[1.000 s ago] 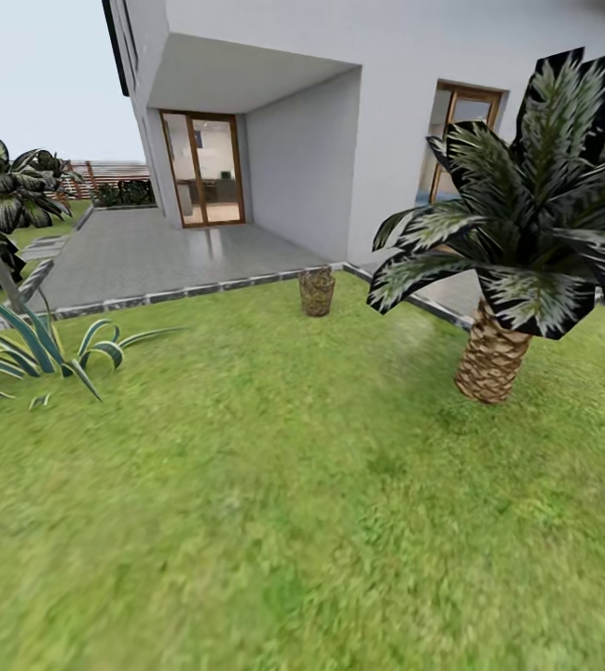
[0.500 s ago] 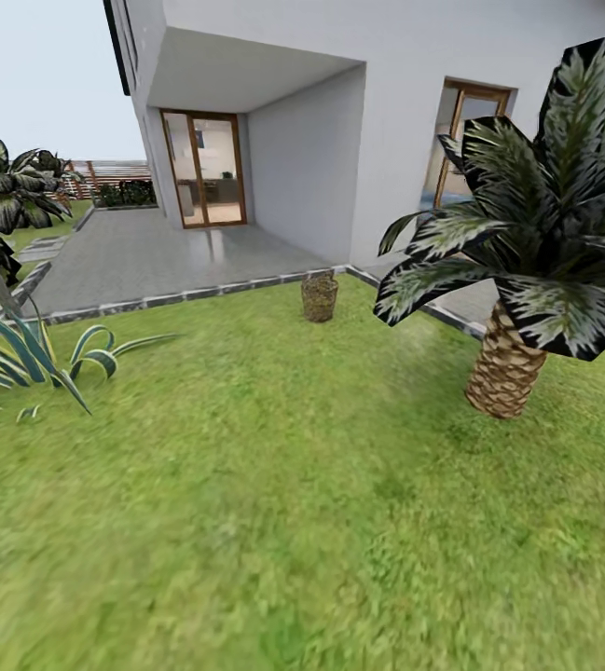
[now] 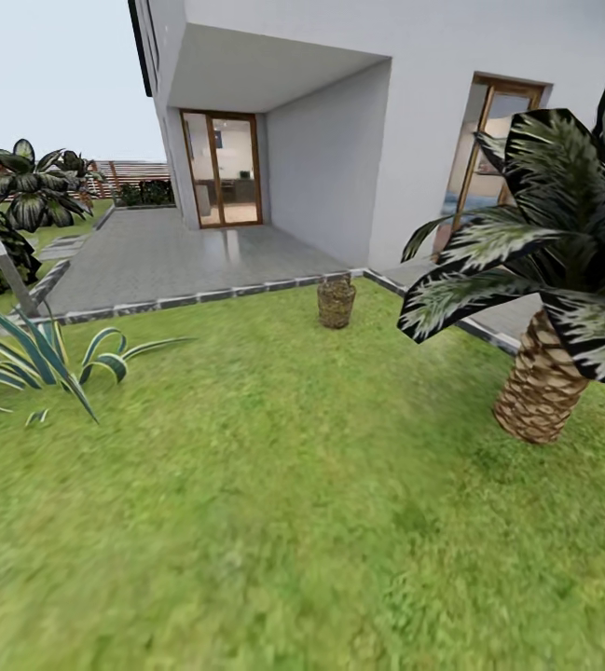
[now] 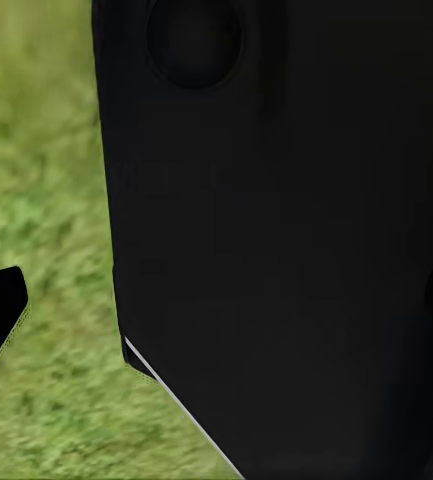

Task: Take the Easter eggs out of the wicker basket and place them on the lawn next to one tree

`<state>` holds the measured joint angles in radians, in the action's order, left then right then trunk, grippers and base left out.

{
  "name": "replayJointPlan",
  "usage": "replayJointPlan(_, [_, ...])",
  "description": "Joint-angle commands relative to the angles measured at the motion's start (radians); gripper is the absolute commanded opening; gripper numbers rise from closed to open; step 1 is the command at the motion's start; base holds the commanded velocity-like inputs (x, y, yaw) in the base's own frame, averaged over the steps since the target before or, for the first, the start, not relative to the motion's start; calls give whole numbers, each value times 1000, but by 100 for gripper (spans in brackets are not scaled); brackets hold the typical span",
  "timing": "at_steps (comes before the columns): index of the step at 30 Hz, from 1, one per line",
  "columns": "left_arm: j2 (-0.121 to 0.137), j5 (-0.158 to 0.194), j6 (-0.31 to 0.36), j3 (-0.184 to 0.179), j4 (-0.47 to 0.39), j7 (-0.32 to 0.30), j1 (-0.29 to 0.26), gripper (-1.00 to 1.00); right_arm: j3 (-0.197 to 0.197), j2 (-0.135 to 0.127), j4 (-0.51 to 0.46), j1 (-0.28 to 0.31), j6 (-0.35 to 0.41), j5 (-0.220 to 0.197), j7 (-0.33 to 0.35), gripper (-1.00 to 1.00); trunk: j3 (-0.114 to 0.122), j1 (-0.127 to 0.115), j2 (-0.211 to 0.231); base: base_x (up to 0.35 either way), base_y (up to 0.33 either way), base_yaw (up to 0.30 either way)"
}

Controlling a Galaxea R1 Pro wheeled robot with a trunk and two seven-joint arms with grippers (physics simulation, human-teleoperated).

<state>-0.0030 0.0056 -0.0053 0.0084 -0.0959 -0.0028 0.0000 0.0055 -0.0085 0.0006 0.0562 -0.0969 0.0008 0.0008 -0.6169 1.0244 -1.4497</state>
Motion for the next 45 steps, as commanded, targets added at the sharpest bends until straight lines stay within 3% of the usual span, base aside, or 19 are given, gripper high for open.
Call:
replayJointPlan(1, [0,1,0,1,-1,0,0,100,1,-1,1,1,-3,0,0,100,-1,1,0,331,0,1])
replayJointPlan(45, [0,1,-1,1,-1,0,0,100,-2,2,1,1,-11,-7,-1,100,-1,1,0,331,0,0])
